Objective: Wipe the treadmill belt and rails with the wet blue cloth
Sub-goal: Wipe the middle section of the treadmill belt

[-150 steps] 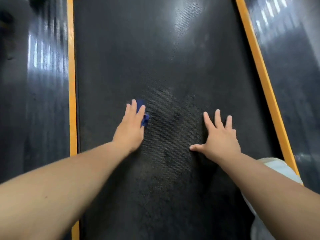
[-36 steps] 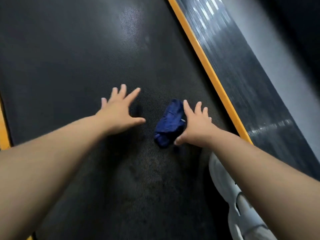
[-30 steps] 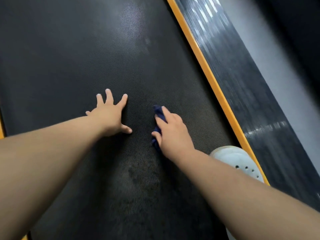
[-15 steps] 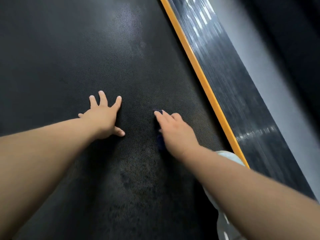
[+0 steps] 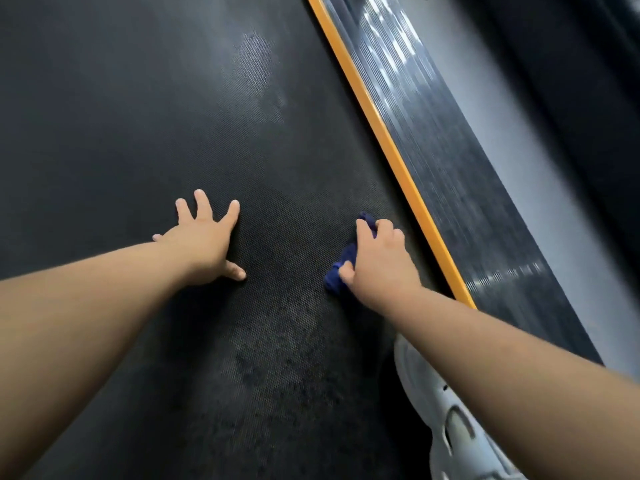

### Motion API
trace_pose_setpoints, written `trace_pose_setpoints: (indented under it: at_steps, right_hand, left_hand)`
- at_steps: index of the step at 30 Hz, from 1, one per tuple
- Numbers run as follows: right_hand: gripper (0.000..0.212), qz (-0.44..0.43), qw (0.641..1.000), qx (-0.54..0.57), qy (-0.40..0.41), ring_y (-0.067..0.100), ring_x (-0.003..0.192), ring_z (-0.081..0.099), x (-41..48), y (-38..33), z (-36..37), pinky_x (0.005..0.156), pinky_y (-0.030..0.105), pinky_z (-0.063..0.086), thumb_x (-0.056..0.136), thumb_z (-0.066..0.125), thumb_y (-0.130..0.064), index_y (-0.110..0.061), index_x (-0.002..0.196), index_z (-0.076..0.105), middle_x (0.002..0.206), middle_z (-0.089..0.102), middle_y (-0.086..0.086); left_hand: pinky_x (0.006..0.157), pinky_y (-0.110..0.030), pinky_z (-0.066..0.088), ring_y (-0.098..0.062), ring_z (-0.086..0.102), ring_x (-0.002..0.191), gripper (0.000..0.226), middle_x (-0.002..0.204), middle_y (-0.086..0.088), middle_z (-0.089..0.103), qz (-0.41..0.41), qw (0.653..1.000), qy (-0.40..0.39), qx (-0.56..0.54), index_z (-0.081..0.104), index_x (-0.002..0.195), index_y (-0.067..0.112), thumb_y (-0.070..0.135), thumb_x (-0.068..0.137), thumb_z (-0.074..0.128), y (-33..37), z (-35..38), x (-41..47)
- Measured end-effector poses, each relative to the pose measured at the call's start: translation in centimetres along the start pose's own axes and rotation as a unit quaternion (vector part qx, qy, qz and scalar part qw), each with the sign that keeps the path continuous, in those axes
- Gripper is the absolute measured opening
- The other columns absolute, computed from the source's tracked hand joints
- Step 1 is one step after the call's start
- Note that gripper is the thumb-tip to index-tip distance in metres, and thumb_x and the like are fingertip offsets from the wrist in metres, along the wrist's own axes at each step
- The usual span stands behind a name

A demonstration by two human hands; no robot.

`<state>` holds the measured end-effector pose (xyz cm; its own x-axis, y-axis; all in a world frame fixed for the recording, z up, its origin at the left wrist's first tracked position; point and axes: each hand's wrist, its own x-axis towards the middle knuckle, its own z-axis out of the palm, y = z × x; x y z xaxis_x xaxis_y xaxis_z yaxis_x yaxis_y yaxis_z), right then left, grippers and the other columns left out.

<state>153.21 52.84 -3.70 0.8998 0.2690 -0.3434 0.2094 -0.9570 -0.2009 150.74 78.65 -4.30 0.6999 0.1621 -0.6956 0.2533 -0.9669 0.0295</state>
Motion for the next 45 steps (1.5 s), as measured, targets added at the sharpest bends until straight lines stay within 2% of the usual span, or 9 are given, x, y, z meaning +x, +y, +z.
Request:
trace_pose_setpoints:
  at_steps: [6,9,14,19,22,35,37,40,45]
  right_hand:
    - [0.041,-0.049,0.997,0.045,0.03,0.029,0.119,0.04,-1.2,2.0,1.2,0.09,0.038,0.044,0.091,0.05,-0.018,-0.017,0.132,0.047,0.134,0.038,0.01]
    - [0.04,-0.081,0.993,0.059,0.057,0.033,0.119,0.041,0.3,2.4,1.5,0.092,0.043,0.045,0.091,0.05,-0.018,-0.014,0.131,0.05,0.136,0.04,0.014]
    - [0.043,-0.08,0.993,-0.006,0.09,0.032,0.118,0.039,9.0,2.5,-2.6,0.096,0.039,0.039,0.092,0.049,-0.012,-0.016,0.135,0.047,0.137,0.04,0.01]
    - [0.053,-0.163,0.975,-0.135,0.069,0.032,0.119,0.038,16.3,0.8,-6.1,0.096,0.045,0.043,0.089,0.054,-0.01,-0.02,0.139,0.041,0.14,0.04,0.005]
    - [0.058,-0.121,0.979,-0.154,0.053,0.032,0.122,0.037,19.2,-1.3,-6.5,0.098,0.042,0.042,0.087,0.06,-0.017,-0.02,0.141,0.038,0.136,0.044,0.005]
    - [0.048,-0.091,0.996,0.018,0.013,0.024,0.108,0.044,1.7,1.8,-1.0,0.096,0.032,0.039,0.081,0.054,-0.006,-0.022,0.126,0.054,0.133,0.048,-0.004]
    - [0.05,-0.102,0.995,0.005,-0.003,0.023,0.115,0.043,2.5,2.1,-2.1,0.099,0.029,0.034,0.084,0.049,-0.005,-0.024,0.13,0.052,0.135,0.048,-0.004]
    - [0.05,-0.089,0.993,0.0,0.072,0.025,0.117,0.04,7.5,2.5,-5.5,0.096,0.035,0.038,0.086,0.048,-0.003,-0.024,0.131,0.052,0.135,0.05,-0.002]
    - [0.058,-0.156,0.979,-0.122,0.037,0.029,0.121,0.036,14.4,1.8,-7.2,0.096,0.043,0.041,0.085,0.061,-0.01,-0.025,0.138,0.044,0.141,0.042,-0.002]
  left_hand:
    - [0.102,-0.072,0.021,-0.034,-0.011,0.144,0.127,0.155,-0.013,-0.017,0.011,0.999,0.031,-0.005,0.0,0.149,0.034,0.069,0.054,0.076,0.6,-1.6,-0.4]
    - [0.102,-0.072,0.021,-0.035,-0.015,0.143,0.132,0.154,-0.011,-0.023,0.029,0.999,0.032,0.022,-0.012,0.147,0.039,0.065,0.055,0.079,1.7,-2.0,0.5]
    - [0.1,-0.073,0.023,-0.041,-0.021,0.14,0.134,0.151,-0.012,-0.031,0.016,1.0,0.001,0.006,-0.018,0.145,0.039,0.055,0.058,0.083,2.4,-1.8,1.9]
    - [0.099,-0.075,0.022,-0.043,-0.024,0.139,0.133,0.149,-0.014,-0.034,0.018,1.0,0.002,0.001,-0.018,0.146,0.038,0.05,0.061,0.083,2.2,-1.3,2.5]
    - [0.097,-0.075,0.022,-0.045,-0.024,0.138,0.133,0.148,-0.015,-0.034,0.022,1.0,-0.007,-0.008,-0.016,0.146,0.037,0.047,0.061,0.084,2.1,-1.5,2.4]
    - [0.105,-0.068,0.017,-0.034,-0.018,0.143,0.124,0.155,-0.005,-0.023,0.044,0.995,0.054,-0.071,0.002,0.148,0.044,0.049,0.057,0.085,1.2,-1.1,0.7]
    - [0.111,-0.06,0.018,-0.034,-0.012,0.144,0.115,0.156,-0.003,-0.021,0.054,0.993,0.066,-0.076,0.006,0.148,0.046,0.056,0.061,0.08,0.0,-0.5,0.2]
    - [0.116,-0.047,0.018,-0.025,-0.011,0.146,0.112,0.157,0.001,-0.022,0.082,0.994,0.048,-0.056,0.003,0.147,0.046,0.053,0.065,0.079,-1.8,-0.3,-0.1]
    - [0.116,-0.05,0.019,-0.029,-0.01,0.146,0.117,0.156,0.0,-0.024,0.088,0.995,0.036,-0.041,-0.005,0.146,0.046,0.05,0.065,0.08,-2.2,0.1,1.3]
